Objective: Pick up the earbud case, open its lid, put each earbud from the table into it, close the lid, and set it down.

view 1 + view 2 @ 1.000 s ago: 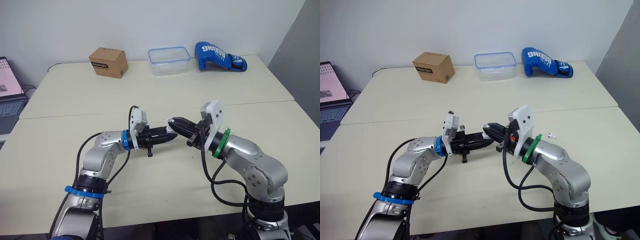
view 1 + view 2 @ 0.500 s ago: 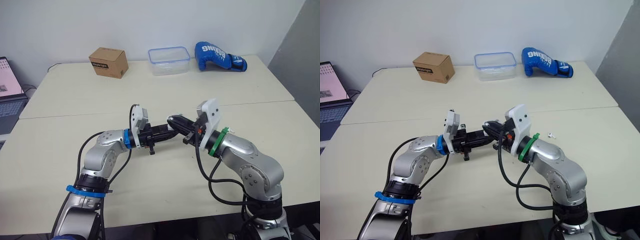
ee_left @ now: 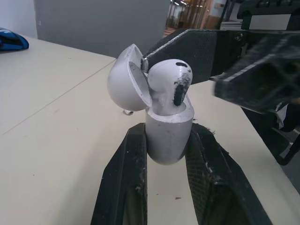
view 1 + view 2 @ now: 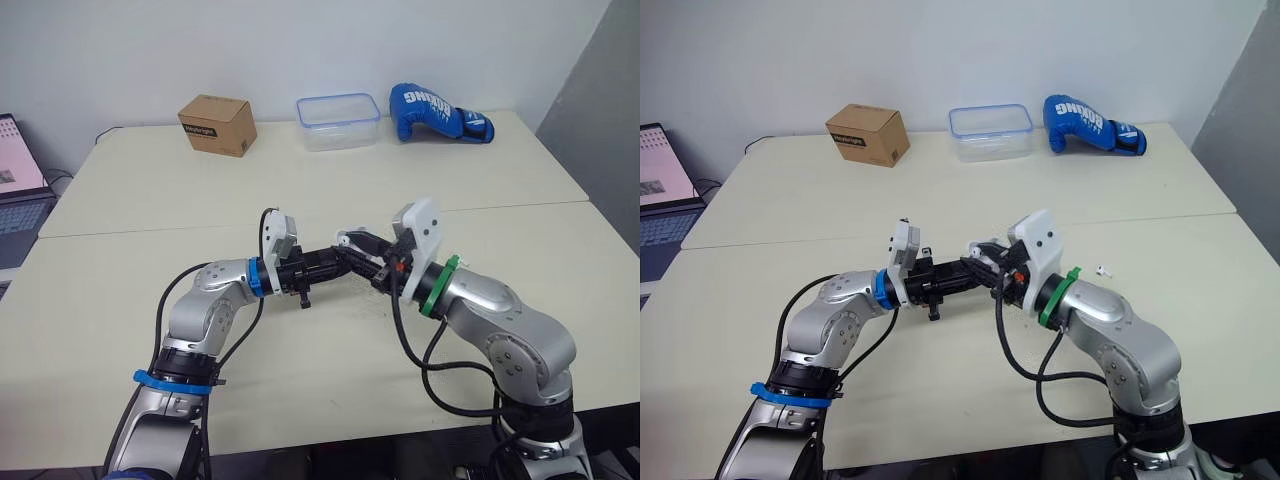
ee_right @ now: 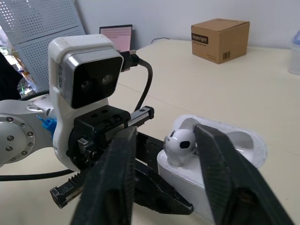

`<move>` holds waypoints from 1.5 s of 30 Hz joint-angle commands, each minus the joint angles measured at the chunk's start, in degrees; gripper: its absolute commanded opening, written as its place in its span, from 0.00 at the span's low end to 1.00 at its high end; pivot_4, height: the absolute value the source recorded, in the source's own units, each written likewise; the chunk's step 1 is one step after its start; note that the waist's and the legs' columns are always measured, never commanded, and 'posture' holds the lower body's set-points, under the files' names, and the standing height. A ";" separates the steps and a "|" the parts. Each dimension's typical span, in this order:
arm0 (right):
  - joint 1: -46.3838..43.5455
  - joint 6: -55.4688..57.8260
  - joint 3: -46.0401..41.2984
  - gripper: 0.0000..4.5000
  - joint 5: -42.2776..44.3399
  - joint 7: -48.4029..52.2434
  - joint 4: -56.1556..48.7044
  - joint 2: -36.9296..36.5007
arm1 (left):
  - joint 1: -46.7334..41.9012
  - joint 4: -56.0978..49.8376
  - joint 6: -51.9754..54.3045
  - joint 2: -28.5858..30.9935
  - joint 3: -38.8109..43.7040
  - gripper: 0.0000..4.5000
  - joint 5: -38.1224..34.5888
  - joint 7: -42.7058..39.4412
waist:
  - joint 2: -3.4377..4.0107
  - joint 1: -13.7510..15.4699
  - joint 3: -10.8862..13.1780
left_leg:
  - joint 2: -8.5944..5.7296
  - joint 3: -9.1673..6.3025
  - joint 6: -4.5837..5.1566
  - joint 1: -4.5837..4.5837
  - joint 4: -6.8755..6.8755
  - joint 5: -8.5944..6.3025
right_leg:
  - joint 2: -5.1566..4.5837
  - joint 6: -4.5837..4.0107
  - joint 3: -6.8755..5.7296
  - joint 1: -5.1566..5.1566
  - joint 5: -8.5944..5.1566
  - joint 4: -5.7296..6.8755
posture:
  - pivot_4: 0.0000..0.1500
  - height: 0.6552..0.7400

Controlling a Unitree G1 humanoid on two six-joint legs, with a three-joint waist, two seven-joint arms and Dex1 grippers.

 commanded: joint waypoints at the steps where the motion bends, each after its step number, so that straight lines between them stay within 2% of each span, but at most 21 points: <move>1: 0.22 -2.56 -1.15 0.53 0.41 0.64 -1.26 -1.21 | -0.98 -2.75 -1.92 0.33 1.42 0.16 -1.16 -1.02 | 0.00 0.00 0.00 | 0.00 0.00 0.00 0.00 0.00 0.00 | 0.00 0.00 0.01 0.00 0.00 0.00 | 1.00 0.89; 7: 0.21 -3.78 -3.84 0.53 4.00 3.07 -3.21 -3.66 | -0.56 -2.33 -2.72 0.77 1.33 0.16 -0.90 -1.65 | 0.00 0.01 0.00 | 0.00 0.00 0.00 0.00 0.00 0.00 | 0.00 0.00 0.00 0.00 0.00 0.00 | 1.00 0.89; 10: -0.60 -1.40 -9.55 0.53 12.94 6.95 -5.03 -6.42 | -0.31 -2.23 -3.00 0.88 1.43 0.16 -0.77 -1.92 | 0.00 0.06 0.00 | 0.00 0.00 0.00 -0.01 0.00 0.00 | 0.00 0.00 0.00 0.01 0.00 -0.03 | 1.00 0.89; 14: -2.69 3.73 -18.86 0.53 27.32 13.37 -4.14 -16.86 | 0.56 -1.86 -3.71 1.91 1.87 0.16 -0.87 -3.09 | -0.01 0.12 0.01 | 0.00 0.00 0.02 -0.01 0.00 -0.01 | 0.00 0.00 -0.01 0.06 0.00 -0.07 | 1.00 0.89; 16: -3.78 6.03 -20.46 0.53 30.05 15.09 -2.38 -22.35 | 0.71 -1.68 -3.95 2.29 1.89 0.16 -0.89 -3.72 | 0.00 0.15 0.01 | 0.01 -0.01 0.03 0.01 -0.01 -0.02 | 0.01 0.00 -0.03 0.07 0.00 -0.07 | 1.00 0.89; 20: -6.08 5.32 -15.39 0.53 20.51 21.41 7.27 -37.27 | 0.40 -1.52 -3.62 3.06 2.26 0.16 -1.61 -5.31 | -0.03 0.15 0.02 | 0.00 0.06 0.06 0.01 -0.01 -0.02 | 0.00 0.00 -0.02 0.11 0.00 -0.07 | 1.00 0.89; 24: -7.38 2.57 -9.85 0.53 13.75 24.17 16.06 -42.19 | 0.32 -1.90 -3.64 3.33 2.82 0.16 -1.84 -5.93 | -0.06 0.12 0.03 | 0.04 0.06 0.07 0.04 0.01 -0.03 | 0.01 0.01 -0.06 0.19 -0.01 -0.11 | 1.00 0.89; 30: -9.00 -2.54 -2.18 0.53 2.00 22.22 27.69 -39.92 | 2.16 -5.01 -2.17 4.66 3.03 0.16 -3.12 -7.34 | -0.06 0.12 0.03 | 0.03 0.11 0.04 0.01 0.01 -0.01 | -0.01 0.01 -0.01 0.10 -0.01 -0.10 | 1.00 0.89; 33: -10.44 -5.44 0.68 0.72 -3.13 21.37 33.26 -37.63 | 2.68 -5.57 -2.06 5.18 3.06 0.16 -3.36 -7.29 | -0.06 0.12 0.03 | 0.03 0.12 0.04 0.00 0.00 -0.01 | -0.01 0.01 0.00 0.07 -0.01 -0.09 | 1.00 0.89; 35: -11.89 -7.02 2.27 0.89 -6.73 20.17 37.43 -35.91 | 2.86 -5.84 -2.07 5.46 3.04 0.16 -3.50 -7.14 | -0.06 0.11 0.03 | 0.02 0.14 0.03 -0.01 0.00 -0.01 | -0.02 0.01 0.02 0.06 -0.01 -0.09 | 1.00 0.89; 37: -13.21 -8.98 3.74 0.99 -9.98 19.54 41.38 -34.45 | 3.00 -6.23 -2.02 5.61 3.11 0.16 -3.56 -6.80 | -0.05 0.07 0.03 | 0.02 0.17 0.03 -0.01 0.01 -0.01 | -0.02 0.01 0.03 0.05 0.00 -0.09 | 1.00 0.89; 45: -15.92 -12.54 4.63 0.99 -16.27 20.62 51.07 -30.76 | 4.53 -8.39 -1.66 5.96 3.36 0.16 -3.79 -5.48 | -0.05 0.04 0.03 | 0.02 0.16 0.02 -0.03 -0.01 0.00 | -0.03 0.01 0.04 0.02 0.00 -0.10 | 1.00 0.89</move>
